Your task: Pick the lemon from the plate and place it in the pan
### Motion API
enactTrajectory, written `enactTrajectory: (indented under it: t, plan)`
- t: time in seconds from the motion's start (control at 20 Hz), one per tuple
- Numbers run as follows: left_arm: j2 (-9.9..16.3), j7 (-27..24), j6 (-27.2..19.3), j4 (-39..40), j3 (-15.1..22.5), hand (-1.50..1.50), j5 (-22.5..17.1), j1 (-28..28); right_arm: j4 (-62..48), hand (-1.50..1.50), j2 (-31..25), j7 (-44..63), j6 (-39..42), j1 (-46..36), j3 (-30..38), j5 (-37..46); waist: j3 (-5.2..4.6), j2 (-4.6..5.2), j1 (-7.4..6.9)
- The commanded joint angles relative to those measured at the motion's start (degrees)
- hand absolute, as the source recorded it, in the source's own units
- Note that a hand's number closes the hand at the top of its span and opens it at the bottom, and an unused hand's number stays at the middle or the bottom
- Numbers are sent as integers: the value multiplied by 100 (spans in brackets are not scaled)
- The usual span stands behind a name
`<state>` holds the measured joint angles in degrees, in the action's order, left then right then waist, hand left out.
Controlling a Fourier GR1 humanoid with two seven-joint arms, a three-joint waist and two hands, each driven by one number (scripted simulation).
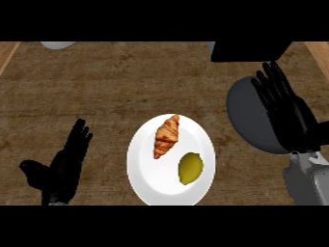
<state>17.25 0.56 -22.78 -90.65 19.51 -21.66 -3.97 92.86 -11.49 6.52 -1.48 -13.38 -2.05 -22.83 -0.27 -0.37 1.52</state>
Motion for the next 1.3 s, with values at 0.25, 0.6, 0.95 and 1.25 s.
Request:
enactTrajectory:
  t: [0.25, 0.6, 0.95, 1.25]
  plan:
    - [255, -748, 282, -287, -70, 0, 662, 789, 1246, 150, 549, -1559, -1106, 1043, -467, 1623, 25, -27, 82]
    - [249, -926, 724, -171, -14, 0, 465, 578, 1837, -150, 822, -2105, -2403, 3917, -1333, 3326, 15, -8, 80]
    - [-237, -1184, 703, 347, 188, 0, 732, 772, 2838, -150, 266, -1180, -2741, 4956, -1945, 4880, 14, 37, -69]
    - [-82, -852, 806, -31, 153, 0, 727, 795, 3087, -150, -66, 1009, -1728, 4206, -2195, 6109, 9, 58, -220]
